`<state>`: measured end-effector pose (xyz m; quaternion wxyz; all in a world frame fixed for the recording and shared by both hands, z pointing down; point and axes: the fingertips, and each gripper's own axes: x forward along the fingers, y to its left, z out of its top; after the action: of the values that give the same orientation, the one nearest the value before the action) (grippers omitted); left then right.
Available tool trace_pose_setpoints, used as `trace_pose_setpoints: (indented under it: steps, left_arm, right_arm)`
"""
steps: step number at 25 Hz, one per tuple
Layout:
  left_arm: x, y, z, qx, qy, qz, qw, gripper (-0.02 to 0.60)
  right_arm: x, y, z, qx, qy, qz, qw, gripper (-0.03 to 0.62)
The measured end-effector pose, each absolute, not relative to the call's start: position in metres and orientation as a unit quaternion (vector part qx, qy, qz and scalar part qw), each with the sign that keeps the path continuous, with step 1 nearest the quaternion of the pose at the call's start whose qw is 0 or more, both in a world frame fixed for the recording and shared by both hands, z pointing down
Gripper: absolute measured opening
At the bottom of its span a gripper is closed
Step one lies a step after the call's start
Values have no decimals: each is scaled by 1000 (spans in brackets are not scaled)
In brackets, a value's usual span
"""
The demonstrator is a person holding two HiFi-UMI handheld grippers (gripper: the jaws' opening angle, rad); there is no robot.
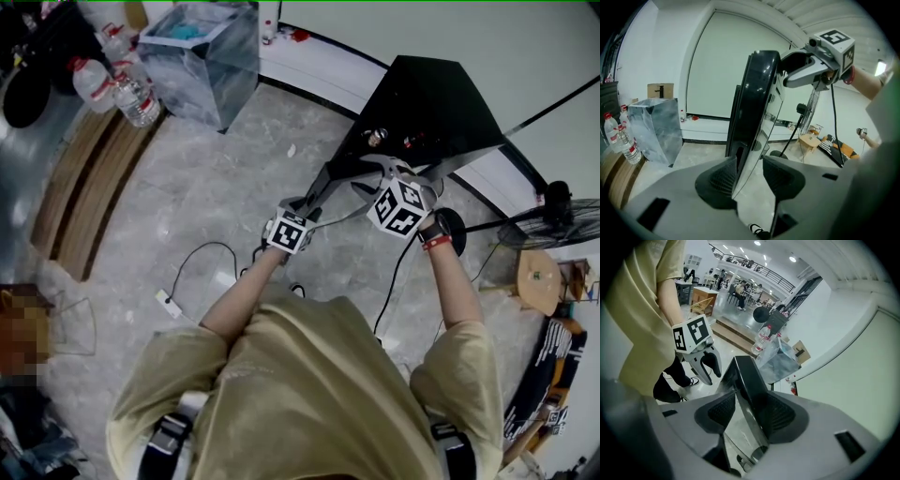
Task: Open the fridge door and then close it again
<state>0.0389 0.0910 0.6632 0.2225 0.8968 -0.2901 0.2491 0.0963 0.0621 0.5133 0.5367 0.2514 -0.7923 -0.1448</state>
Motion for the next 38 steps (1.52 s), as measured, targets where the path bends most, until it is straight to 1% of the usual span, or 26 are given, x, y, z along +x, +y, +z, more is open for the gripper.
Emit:
trace_pose_setpoints:
  steps: [2, 6, 10, 13, 19, 25, 30, 34, 38]
  left_arm:
    - [40, 90, 674, 891, -293, 264, 226, 180]
    - [48, 83, 688, 886, -292, 275, 234, 178]
    - [51, 75, 692, 884, -296, 277, 231, 136]
    - [47, 66, 695, 882, -302, 281, 227, 87]
    - [43, 52, 700, 883, -293, 298, 213, 78]
    - [43, 30, 699, 890, -275, 318, 174, 75]
    - [45, 16, 699, 900, -256, 314, 163, 75]
    - [49, 1, 693, 908, -241, 314, 135, 74]
    - [57, -16, 695, 909, -238, 315, 132, 75]
  right_arm:
    - [96, 60, 511, 258, -791, -143, 536, 207]
    - [96, 58, 512, 259, -790, -140, 538, 202]
    - [94, 55, 512, 265, -789, -138, 537, 202]
    - [92, 50, 513, 273, -785, -132, 540, 198]
    - [88, 36, 517, 288, -773, -116, 553, 195]
    - [88, 21, 518, 307, -746, -112, 580, 187]
    - [88, 9, 518, 320, -738, -91, 586, 187]
    - [89, -4, 517, 335, -733, -80, 586, 187]
    - [95, -19, 515, 355, -726, -75, 584, 187]
